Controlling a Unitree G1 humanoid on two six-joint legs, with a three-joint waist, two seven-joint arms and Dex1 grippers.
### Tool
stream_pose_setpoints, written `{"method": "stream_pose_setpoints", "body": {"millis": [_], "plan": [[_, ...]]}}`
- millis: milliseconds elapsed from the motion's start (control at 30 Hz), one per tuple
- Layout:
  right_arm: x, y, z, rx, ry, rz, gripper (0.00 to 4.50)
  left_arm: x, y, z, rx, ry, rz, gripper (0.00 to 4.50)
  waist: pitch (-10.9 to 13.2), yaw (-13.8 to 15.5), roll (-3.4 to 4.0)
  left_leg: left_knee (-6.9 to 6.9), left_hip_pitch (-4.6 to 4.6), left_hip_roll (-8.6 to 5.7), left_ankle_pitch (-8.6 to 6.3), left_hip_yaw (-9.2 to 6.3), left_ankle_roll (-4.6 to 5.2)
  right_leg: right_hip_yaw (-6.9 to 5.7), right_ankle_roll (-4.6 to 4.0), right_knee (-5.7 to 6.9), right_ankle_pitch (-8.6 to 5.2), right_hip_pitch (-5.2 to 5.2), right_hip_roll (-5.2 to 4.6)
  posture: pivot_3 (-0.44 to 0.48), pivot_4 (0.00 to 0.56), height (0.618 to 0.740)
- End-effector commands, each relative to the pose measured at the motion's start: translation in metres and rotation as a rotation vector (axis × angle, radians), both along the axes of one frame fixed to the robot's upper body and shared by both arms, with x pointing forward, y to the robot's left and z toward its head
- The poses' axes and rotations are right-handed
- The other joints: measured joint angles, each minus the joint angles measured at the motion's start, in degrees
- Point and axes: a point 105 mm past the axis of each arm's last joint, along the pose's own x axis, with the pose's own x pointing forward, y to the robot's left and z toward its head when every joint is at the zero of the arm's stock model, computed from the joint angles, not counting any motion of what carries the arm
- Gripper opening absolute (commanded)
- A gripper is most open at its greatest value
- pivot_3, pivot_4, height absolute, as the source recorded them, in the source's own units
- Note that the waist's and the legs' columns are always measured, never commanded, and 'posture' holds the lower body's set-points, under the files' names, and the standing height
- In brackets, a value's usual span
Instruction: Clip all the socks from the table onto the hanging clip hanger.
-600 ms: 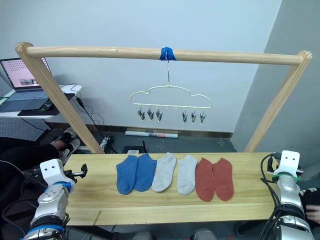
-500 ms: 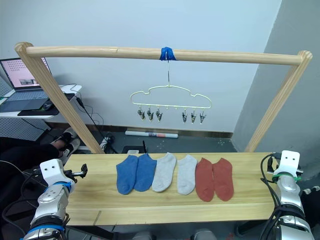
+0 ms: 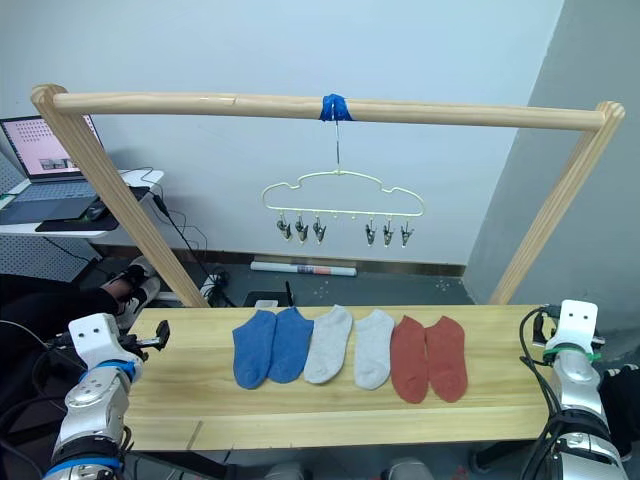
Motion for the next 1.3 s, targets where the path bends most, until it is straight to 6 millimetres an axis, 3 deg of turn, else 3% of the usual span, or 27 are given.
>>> {"method": "stream_pose_setpoints", "body": {"millis": [33, 167, 367, 500, 633, 767, 1100, 1200, 1300], "plan": [[0.015, 0.019, 0.028, 0.002, -0.124, 0.116, 4.50, 0.012, -0.006, 0.051, -0.013, -0.202, -0.075, 4.47, 0.04, -0.05, 0.03, -0.01, 0.00, 0.01, 0.00, 0.01, 0.00, 0.00, -0.04, 0.00, -0.02, 0.00, 0.00, 0.039, 0.032, 0.740], [0.029, 0.075, 0.058, 0.043, -0.209, 0.442, 4.50, 0.017, -0.037, 0.080, -0.024, -0.277, -0.257, 4.47, 0.28, -0.27, 0.37, -0.03, 0.02, 0.03, 0.00, 0.03, 0.00, 0.00, -0.06, 0.01, -0.03, 0.00, 0.00, 0.016, 0.050, 0.740], [0.026, 0.164, 0.112, 0.090, -0.284, 0.923, 4.50, 0.035, -0.100, 0.119, 0.050, -0.301, -0.540, 4.47, 1.25, -0.26, 0.71, -0.03, 0.09, 0.06, 0.00, 0.06, 0.00, 0.04, -0.06, 0.03, -0.06, 0.04, 0.02, 0.004, 0.085, 0.740], [0.018, 0.219, 0.145, 0.093, -0.339, 1.175, 4.50, 0.050, -0.128, 0.138, 0.039, -0.351, -0.597, 4.47, 2.01, -0.14, 0.74, -0.02, 0.08, 0.06, 0.00, 0.05, 0.00, 0.02, -0.06, 0.00, -0.06, 0.04, 0.03, -0.015, 0.107, 0.740], [0.013, 0.265, 0.178, 0.137, -0.415, 1.337, 4.50, 0.067, -0.152, 0.143, 0.004, -0.374, -0.637, 4.47, 3.23, -0.30, 0.74, -0.01, 0.02, 0.05, 0.00, 0.05, 0.00, 0.03, -0.05, 0.01, -0.06, -0.02, 0.04, -0.018, 0.130, 0.740], [0.009, 0.285, 0.185, 0.141, -0.419, 1.400, 4.50, 0.074, -0.164, 0.146, -0.004, -0.395, -0.664, 4.47, 4.31, -0.33, 0.48, -0.02, -0.23, 0.07, 0.00, 0.00, 0.00, -0.02, -0.04, -0.01, -0.06, -0.21, 0.05, -0.023, 0.165, 0.740], [-0.009, 0.311, 0.192, 0.136, -0.434, 1.543, 4.50, 0.084, -0.169, 0.157, -0.032, -0.452, -0.660, 4.47, 6.69, -0.04, 0.39, -0.02, -1.10, 0.09, 0.00, -0.30, -0.01, -0.35, -0.31, 0.02, 0.10, -1.00, 0.04, -0.009, 0.190, 0.740], [-0.010, 0.316, 0.194, 0.138, -0.441, 1.557, 4.50, 0.084, -0.173, 0.158, -0.040, -0.463, -0.682, 3.89, 7.00, -0.06, 0.39, -0.01, -1.12, 0.08, 0.00, -0.40, -0.02, -0.45, -0.31, 0.03, 0.10, -1.00, 0.04, -0.010, 0.187, 0.740], [-0.009, 0.318, 0.194, 0.141, -0.440, 1.556, 4.50, 0.086, -0.177, 0.157, -0.032, -0.459, -0.691, 3.00, 7.23, 0.00, 0.32, -0.01, -1.12, 0.08, 0.01, -0.41, -0.02, -0.47, -0.31, 0.05, 0.10, -0.99, 0.04, -0.009, 0.186, 0.740]]}}
